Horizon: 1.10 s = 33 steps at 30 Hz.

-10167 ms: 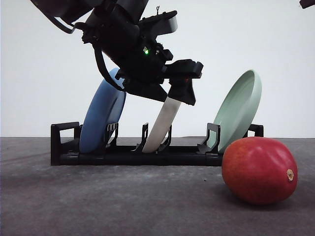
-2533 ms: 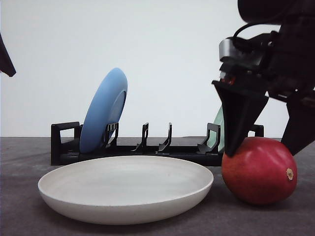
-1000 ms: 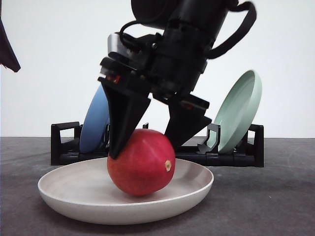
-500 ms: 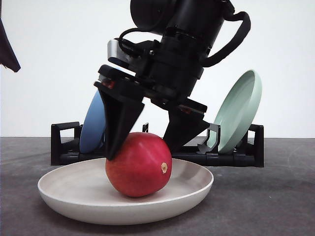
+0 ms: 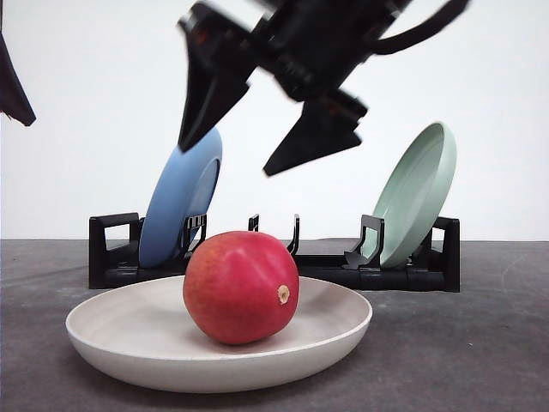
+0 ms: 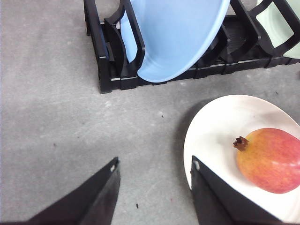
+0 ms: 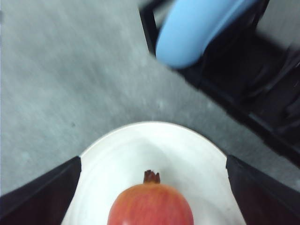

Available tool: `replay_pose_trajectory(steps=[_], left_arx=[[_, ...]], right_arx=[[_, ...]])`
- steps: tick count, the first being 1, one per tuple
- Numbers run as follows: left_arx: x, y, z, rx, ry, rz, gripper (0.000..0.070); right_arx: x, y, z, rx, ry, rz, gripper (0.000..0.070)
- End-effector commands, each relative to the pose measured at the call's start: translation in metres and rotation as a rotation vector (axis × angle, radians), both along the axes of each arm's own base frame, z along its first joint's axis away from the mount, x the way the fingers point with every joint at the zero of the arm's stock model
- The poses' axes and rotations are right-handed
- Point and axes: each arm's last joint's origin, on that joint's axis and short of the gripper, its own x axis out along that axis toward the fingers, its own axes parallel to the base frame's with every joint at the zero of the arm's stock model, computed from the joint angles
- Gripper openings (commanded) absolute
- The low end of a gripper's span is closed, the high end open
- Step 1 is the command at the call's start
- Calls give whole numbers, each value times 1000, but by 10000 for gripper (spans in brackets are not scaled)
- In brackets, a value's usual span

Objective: Place pomegranate in white plate

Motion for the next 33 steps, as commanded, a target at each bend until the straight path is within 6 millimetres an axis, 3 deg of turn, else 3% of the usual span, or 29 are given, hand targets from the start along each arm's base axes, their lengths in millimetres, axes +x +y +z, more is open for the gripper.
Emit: replay_pose_trajectory(steps=[1,13,20,26,33], left_arx=[[2,-1,5,-9,-18,-6,272],[2,-1,5,-8,-17,-4,271],[1,-1,4,-9,-11,-2,271],[1,-1,4,-22,-3,11,271],[1,-1,5,-22,-4,10,269]], right_arx=[[-6,-8,2,31,-17,1,625],[-32,-95,-10,110,-9,-191,621],[-43,-134,-16,85,6,-312,620],[-49,-153,-16,54,-6,-382,619],[-48,-155,-15,53,-20,-391,611]])
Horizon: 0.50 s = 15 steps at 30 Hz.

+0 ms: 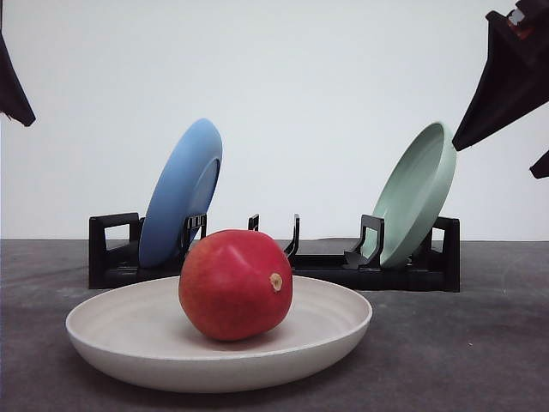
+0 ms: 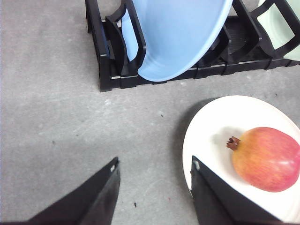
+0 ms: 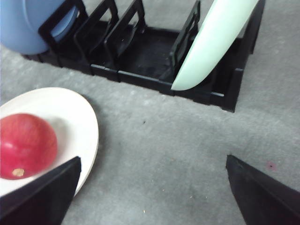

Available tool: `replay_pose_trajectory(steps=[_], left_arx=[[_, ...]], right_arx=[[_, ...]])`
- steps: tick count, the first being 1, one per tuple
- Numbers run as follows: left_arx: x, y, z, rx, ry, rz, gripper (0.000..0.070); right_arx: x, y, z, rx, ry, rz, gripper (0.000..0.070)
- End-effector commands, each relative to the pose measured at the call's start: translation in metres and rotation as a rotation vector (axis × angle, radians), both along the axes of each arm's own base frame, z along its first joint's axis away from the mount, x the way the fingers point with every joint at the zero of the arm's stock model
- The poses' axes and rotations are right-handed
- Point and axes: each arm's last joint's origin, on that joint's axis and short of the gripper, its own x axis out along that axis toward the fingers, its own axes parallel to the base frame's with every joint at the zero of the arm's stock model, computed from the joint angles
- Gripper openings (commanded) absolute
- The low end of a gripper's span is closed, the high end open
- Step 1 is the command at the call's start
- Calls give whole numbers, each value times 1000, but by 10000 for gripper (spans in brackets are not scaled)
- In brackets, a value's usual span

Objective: Place pomegranate in white plate

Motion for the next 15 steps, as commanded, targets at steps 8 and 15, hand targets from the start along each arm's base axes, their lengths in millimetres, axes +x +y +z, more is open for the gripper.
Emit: replay_pose_trajectory(steps=[8,15], left_arx=[[1,-1,5,-9,-14,-3,11],[2,-1,5,-11,-23,-3,15]], right_arx=[[1,0,0,-20,-15,-2,22],[1,1,0,-20,-16,-3,22]])
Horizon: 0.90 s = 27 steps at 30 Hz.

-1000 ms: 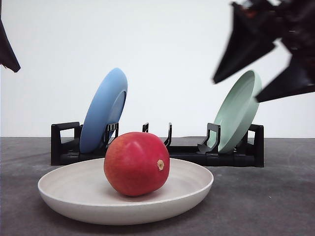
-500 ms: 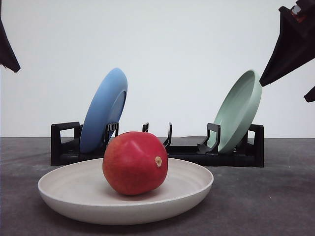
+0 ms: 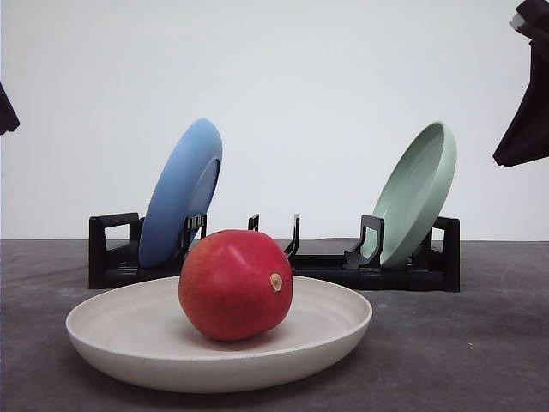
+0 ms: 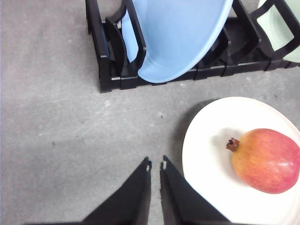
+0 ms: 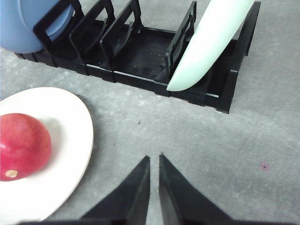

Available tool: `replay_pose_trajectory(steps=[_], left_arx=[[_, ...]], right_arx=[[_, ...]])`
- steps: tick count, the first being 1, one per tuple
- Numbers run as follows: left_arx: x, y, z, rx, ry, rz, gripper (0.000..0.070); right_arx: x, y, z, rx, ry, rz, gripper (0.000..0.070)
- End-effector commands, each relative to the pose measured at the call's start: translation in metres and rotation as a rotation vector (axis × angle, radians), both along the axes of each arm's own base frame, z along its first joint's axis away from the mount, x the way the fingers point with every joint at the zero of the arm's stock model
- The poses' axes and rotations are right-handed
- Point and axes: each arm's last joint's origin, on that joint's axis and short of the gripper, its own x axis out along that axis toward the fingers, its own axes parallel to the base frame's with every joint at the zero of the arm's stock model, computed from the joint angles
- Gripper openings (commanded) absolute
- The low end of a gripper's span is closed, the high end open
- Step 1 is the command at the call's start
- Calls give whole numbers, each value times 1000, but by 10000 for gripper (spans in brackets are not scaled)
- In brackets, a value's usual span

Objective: Place pomegranate in white plate

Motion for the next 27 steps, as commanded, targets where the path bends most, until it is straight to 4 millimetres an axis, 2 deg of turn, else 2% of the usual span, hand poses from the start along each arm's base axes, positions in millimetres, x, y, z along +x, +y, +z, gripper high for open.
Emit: replay_pose_trajectory(steps=[1,14,19,27], left_arx=[[1,-1,5,-8,-18,-5,15],[-3,2,0,8,-27,-11,15],[-11,12,-15,38,-119,-1,16],[-29,34,-49,5,-408,152,16]], right_arx=[[1,1,0,-3,-7,7,22],[1,1,0,-4,-8,7,22],[1,1,0,-3,-7,7,22],[1,1,0,-3,-7,7,22]])
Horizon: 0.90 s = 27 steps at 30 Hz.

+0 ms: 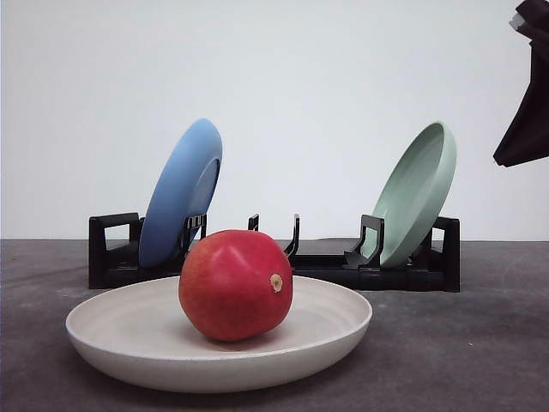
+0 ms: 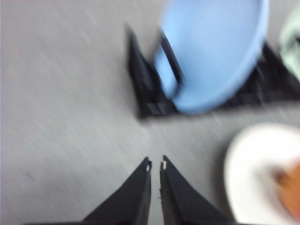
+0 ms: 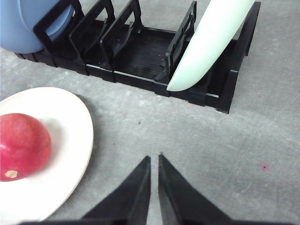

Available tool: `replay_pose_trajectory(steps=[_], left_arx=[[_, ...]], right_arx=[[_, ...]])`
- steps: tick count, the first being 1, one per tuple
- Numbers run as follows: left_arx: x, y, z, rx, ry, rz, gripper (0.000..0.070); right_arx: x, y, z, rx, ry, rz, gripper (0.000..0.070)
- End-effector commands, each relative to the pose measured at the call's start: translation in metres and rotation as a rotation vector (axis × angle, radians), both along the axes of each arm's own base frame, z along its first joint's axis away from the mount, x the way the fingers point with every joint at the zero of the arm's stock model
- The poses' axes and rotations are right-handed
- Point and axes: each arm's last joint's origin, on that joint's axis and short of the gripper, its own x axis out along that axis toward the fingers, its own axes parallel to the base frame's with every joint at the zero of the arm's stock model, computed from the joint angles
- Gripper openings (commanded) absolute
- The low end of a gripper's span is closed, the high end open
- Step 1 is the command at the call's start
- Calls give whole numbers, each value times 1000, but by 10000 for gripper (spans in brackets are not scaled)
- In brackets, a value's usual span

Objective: Place pomegranate in white plate

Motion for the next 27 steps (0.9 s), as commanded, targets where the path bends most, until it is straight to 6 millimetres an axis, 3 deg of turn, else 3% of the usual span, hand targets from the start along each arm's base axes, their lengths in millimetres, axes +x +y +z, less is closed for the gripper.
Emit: replay_pose_trajectory(steps=[1,10,19,27], left_arx=[[-4,3,-6,8,-61,18,15],[-26,15,-37,16,-196,162,15],[-29,16,-66,18,-249,205,15],[-29,16,-70,34,-219,197,15]], right_arx=[[1,1,0,-3,-7,7,22],[1,1,0,-4,-8,7,22],[1,1,0,-3,-7,7,22],[1,1,0,-3,-10,7,22]])
